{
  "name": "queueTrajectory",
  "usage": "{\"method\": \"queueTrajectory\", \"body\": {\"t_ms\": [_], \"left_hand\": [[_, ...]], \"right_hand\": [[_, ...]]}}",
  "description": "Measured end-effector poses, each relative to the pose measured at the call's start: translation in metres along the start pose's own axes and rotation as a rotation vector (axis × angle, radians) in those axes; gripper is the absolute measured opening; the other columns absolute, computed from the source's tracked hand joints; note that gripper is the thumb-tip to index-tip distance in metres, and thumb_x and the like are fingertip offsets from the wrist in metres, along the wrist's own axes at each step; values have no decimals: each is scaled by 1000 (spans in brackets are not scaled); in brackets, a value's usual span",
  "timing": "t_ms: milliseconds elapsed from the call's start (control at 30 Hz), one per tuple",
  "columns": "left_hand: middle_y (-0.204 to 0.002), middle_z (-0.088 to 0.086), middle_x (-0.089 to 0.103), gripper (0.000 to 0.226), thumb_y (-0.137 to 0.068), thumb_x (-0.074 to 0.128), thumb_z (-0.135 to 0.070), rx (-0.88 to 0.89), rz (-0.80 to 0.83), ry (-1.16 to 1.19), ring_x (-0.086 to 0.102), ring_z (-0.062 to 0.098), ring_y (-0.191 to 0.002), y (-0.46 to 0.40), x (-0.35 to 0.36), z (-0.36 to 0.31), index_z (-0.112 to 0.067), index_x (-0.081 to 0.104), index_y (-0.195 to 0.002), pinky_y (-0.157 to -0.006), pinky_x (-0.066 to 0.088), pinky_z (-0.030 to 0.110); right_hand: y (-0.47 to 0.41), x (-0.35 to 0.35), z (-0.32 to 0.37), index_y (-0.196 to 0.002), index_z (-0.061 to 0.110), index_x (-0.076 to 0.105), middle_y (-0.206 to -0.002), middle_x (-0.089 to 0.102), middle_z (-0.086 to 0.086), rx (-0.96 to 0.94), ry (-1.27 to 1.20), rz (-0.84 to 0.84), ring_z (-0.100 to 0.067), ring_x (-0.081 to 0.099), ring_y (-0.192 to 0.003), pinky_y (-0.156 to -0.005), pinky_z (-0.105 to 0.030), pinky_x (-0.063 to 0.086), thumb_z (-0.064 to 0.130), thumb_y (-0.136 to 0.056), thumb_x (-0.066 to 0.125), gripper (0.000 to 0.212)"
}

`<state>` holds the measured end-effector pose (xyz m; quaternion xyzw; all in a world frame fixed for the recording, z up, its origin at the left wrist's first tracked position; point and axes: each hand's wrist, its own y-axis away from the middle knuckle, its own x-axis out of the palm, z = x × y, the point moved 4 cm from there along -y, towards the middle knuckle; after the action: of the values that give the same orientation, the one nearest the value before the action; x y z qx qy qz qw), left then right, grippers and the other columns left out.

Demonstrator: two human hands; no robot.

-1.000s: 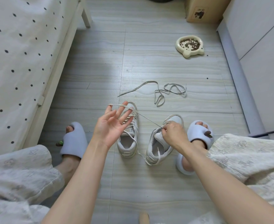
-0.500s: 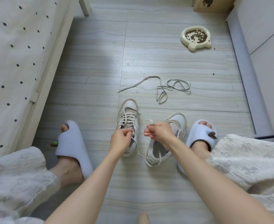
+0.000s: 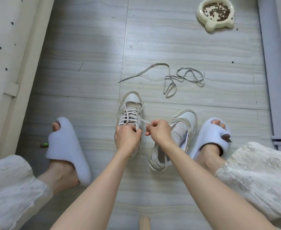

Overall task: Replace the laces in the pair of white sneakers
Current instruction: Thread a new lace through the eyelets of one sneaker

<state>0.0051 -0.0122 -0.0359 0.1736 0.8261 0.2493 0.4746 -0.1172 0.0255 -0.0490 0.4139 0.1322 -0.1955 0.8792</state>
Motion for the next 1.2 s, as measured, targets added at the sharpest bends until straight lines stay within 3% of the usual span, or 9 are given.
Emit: {"method": "queueTrajectory", "body": {"t_ms": [100, 233, 433, 533, 700, 833, 967, 1100, 1200], "left_hand": [[-60, 0, 49, 37, -84, 50, -21, 46, 8, -12, 39, 28, -97, -1, 2, 1, -15, 39, -50, -79, 39, 34], [-59, -2, 44, 41, -86, 51, -21, 152, 24, -22, 45, 33, -92, -8, 7, 9, -18, 35, -48, -79, 34, 33], [-80, 12, 62, 33, -88, 51, -22, 188, 16, -2, 45, 31, -97, -8, 8, 13, -18, 49, -56, -84, 32, 31], [-73, 6, 55, 29, -89, 50, -21, 190, 28, 4, 43, 30, -97, -9, 8, 13, -8, 57, -65, -79, 29, 31], [-76, 6, 52, 31, -91, 50, -21, 205, 45, 13, 41, 27, -97, -9, 8, 13, -11, 51, -62, -73, 24, 27], [-67, 3, 52, 32, -90, 53, -22, 255, 65, -9, 44, 29, -87, -12, 6, 15, -8, 55, -62, -81, 31, 32], [-54, -5, 39, 42, -89, 54, -22, 284, 75, -40, 42, 28, -77, -10, 2, 11, -16, 40, -50, -77, 35, 33], [-81, 7, 62, 24, -91, 48, -10, 333, 83, -28, 52, 28, -93, -7, -4, 7, -5, 71, -83, -73, 30, 26], [-97, 11, 60, 22, -88, 50, -5, 346, 51, -27, 54, 26, -97, -10, -7, 11, -7, 70, -98, -71, 27, 17]], "right_hand": [[0, 6, -5, -59, 16, 56, -50, 59, -1, 29, -7, 19, -6, 56, -45, -47, -18, 39, 10, -89, 50, 32], [0, 13, -8, -58, 16, 55, -51, 58, -2, 57, -93, 9, -11, 53, -51, -55, -24, 40, 11, -90, 49, 32], [3, 12, -4, -57, 16, 52, -50, 54, 0, -9, 29, 4, -1, 48, -43, -57, -20, 39, 14, -92, 48, 35], [6, 11, -6, -57, 16, 51, -52, 53, 1, 3, -12, 24, 0, 46, -35, -48, -12, 38, 13, -93, 48, 36], [9, 16, -8, -54, 20, 52, -55, 54, 0, -18, 18, 28, -24, 55, -69, -74, -34, 47, 13, -90, 51, 37], [8, 11, -10, -61, 17, 53, -58, 55, 1, 5, -54, 22, -9, 51, -51, -48, -7, 39, 10, -92, 49, 32], [7, 16, -11, -59, 19, 53, -54, 55, 2, -5, -24, 6, -8, 53, -54, -64, -21, 42, 13, -91, 50, 32], [5, 25, -15, -58, 19, 57, -50, 55, 4, 12, -123, 26, -6, 48, -47, -59, -24, 40, 13, -88, 56, 31], [3, 24, -14, -55, 18, 59, -52, 55, 3, 23, -186, 37, -11, 51, -55, -62, -30, 43, 11, -85, 62, 31]]}}
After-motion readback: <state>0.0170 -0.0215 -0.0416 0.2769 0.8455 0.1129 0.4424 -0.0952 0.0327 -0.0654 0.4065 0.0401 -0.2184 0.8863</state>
